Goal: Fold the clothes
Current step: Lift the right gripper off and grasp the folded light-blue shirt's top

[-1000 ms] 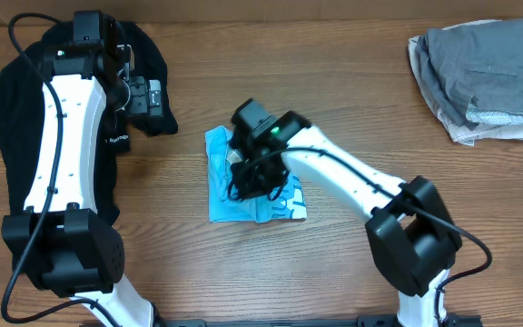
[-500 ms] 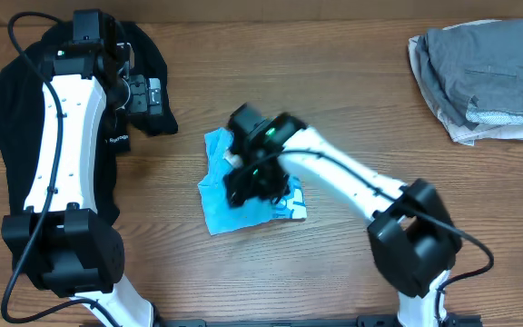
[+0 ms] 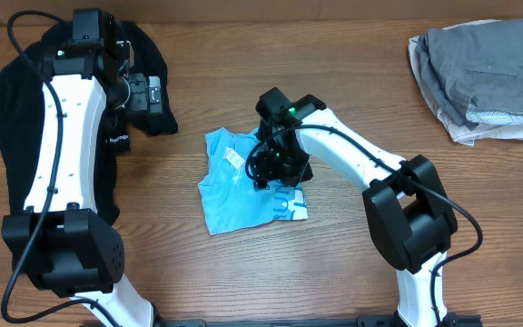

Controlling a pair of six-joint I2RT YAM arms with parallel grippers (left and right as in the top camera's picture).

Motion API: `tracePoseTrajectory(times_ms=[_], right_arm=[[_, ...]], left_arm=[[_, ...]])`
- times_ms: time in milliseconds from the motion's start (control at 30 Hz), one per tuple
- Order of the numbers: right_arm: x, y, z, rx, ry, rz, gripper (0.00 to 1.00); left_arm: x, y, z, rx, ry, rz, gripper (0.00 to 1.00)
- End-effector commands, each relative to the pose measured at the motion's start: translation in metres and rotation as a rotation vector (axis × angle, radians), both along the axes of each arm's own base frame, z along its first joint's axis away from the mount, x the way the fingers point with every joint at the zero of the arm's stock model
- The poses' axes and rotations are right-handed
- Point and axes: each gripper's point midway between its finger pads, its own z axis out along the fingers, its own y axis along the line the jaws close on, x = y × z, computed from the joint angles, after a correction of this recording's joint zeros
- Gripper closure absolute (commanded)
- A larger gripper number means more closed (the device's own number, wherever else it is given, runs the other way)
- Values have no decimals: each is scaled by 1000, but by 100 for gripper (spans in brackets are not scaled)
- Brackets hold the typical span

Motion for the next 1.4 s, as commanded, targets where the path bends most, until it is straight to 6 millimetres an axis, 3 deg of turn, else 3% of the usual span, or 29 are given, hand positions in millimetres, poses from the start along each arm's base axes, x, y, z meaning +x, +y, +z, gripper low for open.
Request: tracePoseTrajectory(times_ms=[0,133,267,333,467,600,667,733,900,933,967,1000,1033,1100,1233,1367], right_arm=[[23,-33,4,-23,-4,-85,19],[51,-86,0,-86,-28,-186,19],[69,-121,0,-77,-42,-255,19],[69,-128,1,-52,-21,-279,19],[60,-116,7,6,13,-237,20],[44,-71,15,88,35,-154,16],[40,-61,16,88,35,-143,16],[41,-50,24,98,13,-127,25],[66,-43,73,100,-140,-136,39],[71,-41,86,115,-171,-135,49],[75,-39,96,128,-197,-133,71],[77,-36,99,134,-208,-130,83],[77,-32,99,139,-214,-127,96],[73,-23,93,143,-204,-110,96],[45,19,61,167,-120,-23,96],[21,44,32,137,-51,23,96]], left_arm=[[5,3,2,8,-10,-10,0],[7,3,2,0,-19,11,0],[7,2,2,-8,-20,16,0],[7,2,2,-8,-20,16,0],[7,2,2,-8,-20,16,0],[7,2,2,-8,-20,15,0],[7,2,2,-8,-20,16,0],[7,2,2,-8,-20,16,0],[7,2,2,-7,-20,16,0],[8,2,2,-7,-21,16,0],[8,2,2,-7,-21,16,0],[8,2,2,-7,-23,16,0],[8,2,2,-7,-24,16,0],[9,2,3,-7,-27,16,0],[10,2,3,-7,-33,16,0],[11,2,3,-7,-34,16,0]])
